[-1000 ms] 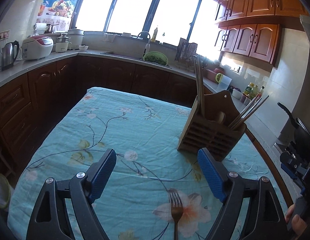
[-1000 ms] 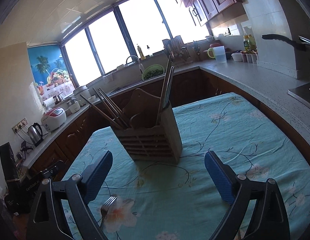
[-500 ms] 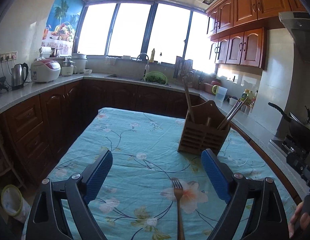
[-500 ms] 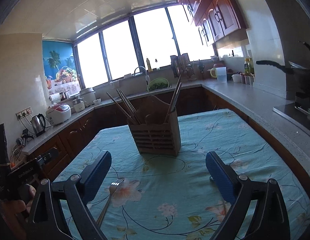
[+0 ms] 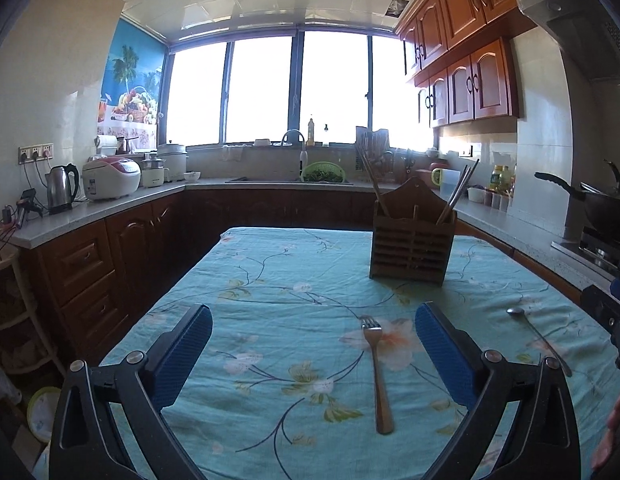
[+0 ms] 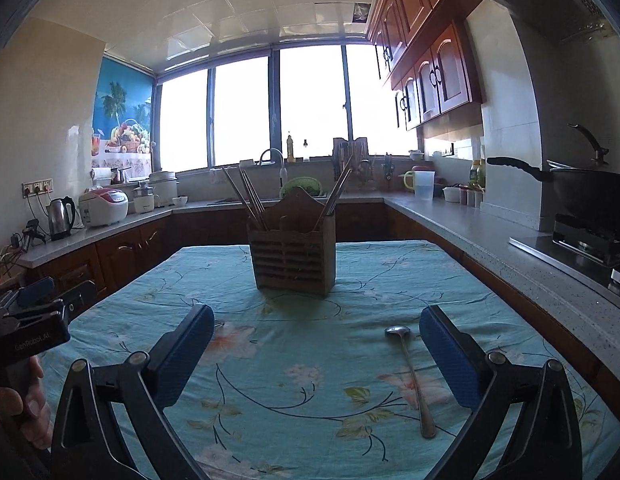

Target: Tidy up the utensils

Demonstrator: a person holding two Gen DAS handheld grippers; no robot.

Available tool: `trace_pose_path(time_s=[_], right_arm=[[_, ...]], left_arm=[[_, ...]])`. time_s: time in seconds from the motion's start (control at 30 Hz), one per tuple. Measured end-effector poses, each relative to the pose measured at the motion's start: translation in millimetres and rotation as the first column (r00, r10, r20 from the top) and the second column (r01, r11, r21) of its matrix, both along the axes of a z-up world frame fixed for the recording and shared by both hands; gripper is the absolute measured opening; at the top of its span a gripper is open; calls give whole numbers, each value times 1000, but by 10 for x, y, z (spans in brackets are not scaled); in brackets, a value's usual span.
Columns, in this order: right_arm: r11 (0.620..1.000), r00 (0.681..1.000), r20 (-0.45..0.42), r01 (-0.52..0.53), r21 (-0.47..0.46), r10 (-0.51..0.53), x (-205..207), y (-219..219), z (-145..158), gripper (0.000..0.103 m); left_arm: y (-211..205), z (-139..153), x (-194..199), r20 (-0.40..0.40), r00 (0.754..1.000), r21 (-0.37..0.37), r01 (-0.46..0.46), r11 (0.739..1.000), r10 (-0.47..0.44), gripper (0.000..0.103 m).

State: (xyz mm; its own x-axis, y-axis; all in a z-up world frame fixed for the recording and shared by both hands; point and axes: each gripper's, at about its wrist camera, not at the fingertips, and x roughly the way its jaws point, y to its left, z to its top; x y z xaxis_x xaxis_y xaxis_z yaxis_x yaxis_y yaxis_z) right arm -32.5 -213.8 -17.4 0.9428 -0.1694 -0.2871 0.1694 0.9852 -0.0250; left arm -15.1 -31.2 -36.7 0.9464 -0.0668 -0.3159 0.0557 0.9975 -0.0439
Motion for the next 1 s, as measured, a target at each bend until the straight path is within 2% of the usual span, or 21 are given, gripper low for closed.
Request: trace_pose_path(time_s=[0.17,0.53,1.0], right_arm=[[1000,1000,-8,-9,-7,9,-53,46,-42,103],[1000,999,-27,23,8,-23,-186,-23,-172,103],[1000,999,-24,23,-6,-23,-255,6,-213,103]], left_arm=[[-75,-6,-78,-7,1000,42,13,999,-13,102],[26,31,-82,-37,999,39,-12,999,14,102],[69,-68,-58,-31,999,26,-19,999,19,102]])
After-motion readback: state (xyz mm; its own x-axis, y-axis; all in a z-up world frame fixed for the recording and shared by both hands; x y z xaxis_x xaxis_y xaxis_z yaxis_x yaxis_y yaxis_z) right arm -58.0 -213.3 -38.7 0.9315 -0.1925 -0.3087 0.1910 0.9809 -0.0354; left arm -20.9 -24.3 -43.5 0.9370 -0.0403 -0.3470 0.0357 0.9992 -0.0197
